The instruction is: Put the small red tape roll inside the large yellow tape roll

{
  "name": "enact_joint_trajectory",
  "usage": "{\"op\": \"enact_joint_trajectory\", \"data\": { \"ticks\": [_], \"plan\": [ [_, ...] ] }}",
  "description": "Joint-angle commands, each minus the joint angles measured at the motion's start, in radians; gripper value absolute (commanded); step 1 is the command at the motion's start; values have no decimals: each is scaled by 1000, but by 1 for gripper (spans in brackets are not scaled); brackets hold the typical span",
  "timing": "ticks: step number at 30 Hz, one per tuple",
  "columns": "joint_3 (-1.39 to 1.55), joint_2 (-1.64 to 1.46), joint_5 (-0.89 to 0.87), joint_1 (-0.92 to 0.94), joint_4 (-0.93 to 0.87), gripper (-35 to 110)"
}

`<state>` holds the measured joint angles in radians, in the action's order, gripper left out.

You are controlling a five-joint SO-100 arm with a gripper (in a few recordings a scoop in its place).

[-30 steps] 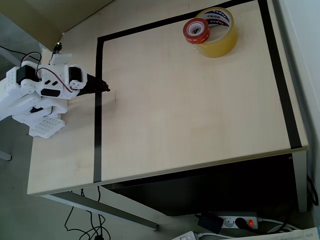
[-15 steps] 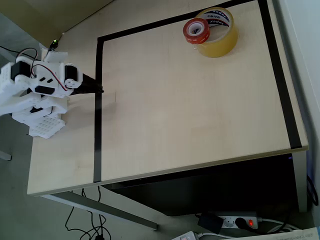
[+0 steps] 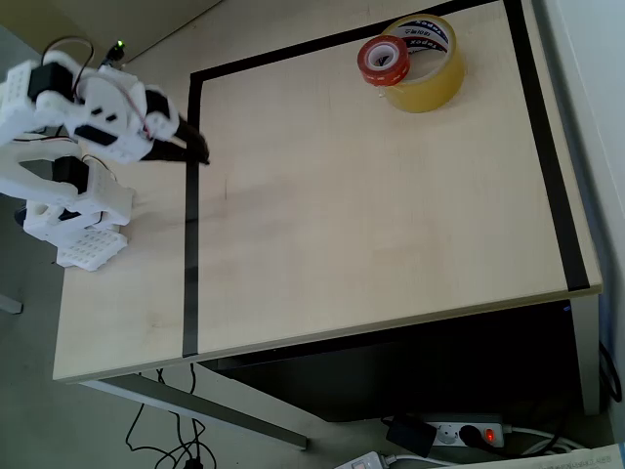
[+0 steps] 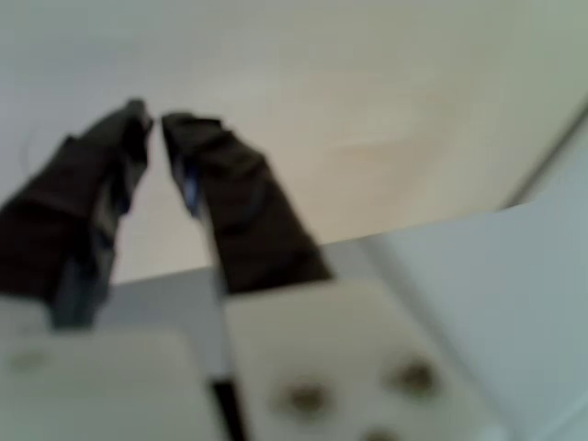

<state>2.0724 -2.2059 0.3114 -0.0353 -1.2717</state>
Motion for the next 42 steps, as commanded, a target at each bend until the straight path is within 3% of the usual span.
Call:
{"op": "enact_joint_trajectory", "data": {
  "ticks": [1,5,21,24,28,42],
  "plan": [
    [-241,137,83,-25,-44,0],
    [-557,428,86,-48,-179,0],
    [-1131,1032,52,-167,-232,0],
    [-1416,1207,48,-181,-333,0],
    [-2057,1557,48,-192,-534,0],
    [-2103,1628,55,-218,-449,0]
  ]
}}
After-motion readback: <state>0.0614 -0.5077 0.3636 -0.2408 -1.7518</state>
